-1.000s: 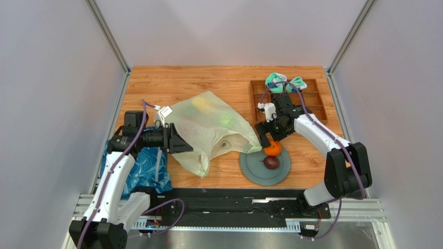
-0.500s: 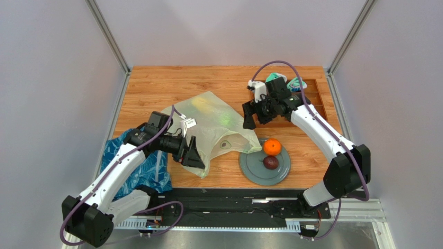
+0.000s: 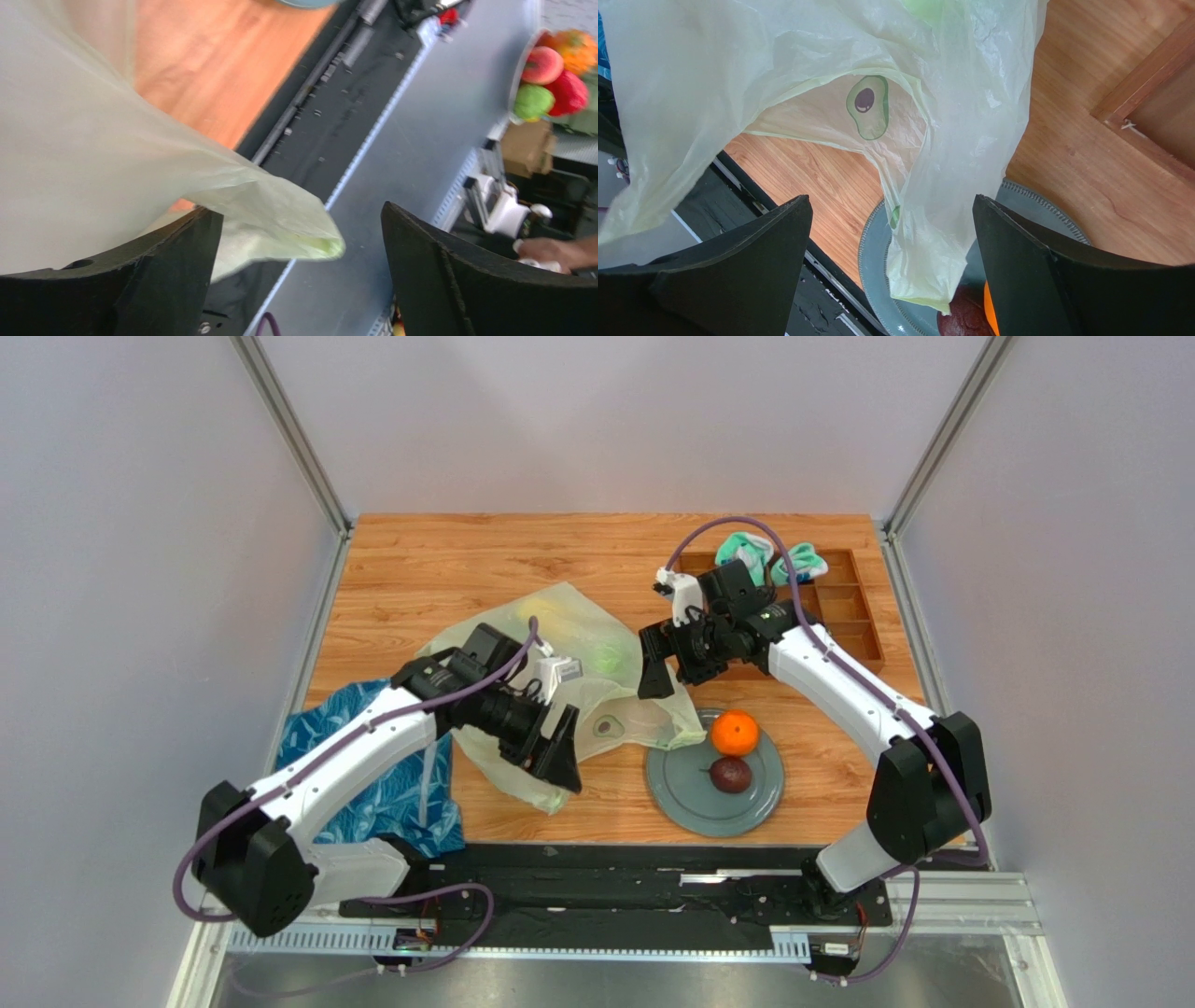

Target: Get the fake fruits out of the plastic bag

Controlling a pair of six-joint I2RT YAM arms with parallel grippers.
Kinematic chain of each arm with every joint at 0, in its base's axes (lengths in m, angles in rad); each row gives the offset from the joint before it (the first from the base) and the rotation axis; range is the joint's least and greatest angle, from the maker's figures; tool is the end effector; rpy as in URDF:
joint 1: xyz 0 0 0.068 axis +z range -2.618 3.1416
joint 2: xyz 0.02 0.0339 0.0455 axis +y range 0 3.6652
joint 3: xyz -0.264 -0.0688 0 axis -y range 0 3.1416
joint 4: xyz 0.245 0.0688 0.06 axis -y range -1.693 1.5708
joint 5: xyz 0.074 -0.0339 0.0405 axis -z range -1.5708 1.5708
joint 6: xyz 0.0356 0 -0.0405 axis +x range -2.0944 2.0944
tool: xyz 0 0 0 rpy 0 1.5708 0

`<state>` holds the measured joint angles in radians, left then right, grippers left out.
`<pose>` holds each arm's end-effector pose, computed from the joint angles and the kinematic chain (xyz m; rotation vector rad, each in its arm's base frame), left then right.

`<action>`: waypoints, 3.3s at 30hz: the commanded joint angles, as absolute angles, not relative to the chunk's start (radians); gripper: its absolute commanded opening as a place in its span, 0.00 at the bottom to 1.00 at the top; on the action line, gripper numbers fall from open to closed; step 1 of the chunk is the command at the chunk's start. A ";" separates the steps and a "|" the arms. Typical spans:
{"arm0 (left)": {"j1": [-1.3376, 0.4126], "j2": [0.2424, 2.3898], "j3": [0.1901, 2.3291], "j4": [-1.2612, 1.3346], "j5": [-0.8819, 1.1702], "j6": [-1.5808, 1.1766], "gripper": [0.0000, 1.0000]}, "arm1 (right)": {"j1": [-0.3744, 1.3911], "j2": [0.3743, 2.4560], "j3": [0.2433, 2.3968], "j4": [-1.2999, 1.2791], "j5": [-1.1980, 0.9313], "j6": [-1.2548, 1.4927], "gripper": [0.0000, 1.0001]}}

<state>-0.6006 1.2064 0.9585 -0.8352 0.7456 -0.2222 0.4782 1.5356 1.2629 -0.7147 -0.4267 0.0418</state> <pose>0.1720 -0.1471 0.2697 0.7737 2.6293 -1.2492 0.2786 0.1610 0.2803 -0.7250 2.4917 0.7421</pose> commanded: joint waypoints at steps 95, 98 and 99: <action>-0.276 0.994 1.204 -1.137 1.057 0.160 0.00 | 0.900 1.681 1.299 -0.580 0.030 -0.069 0.87; -0.276 1.014 1.213 -1.126 1.071 0.160 0.00 | 0.899 1.715 1.305 -0.606 0.043 -0.109 0.91; -0.276 1.025 1.216 -1.124 1.074 0.160 0.00 | 0.900 1.721 1.302 -0.612 0.043 -0.123 0.92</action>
<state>-0.2798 1.0023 1.1938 -1.1725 1.0389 0.1612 0.9043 1.6817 1.2758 -0.6033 -0.0483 -0.0681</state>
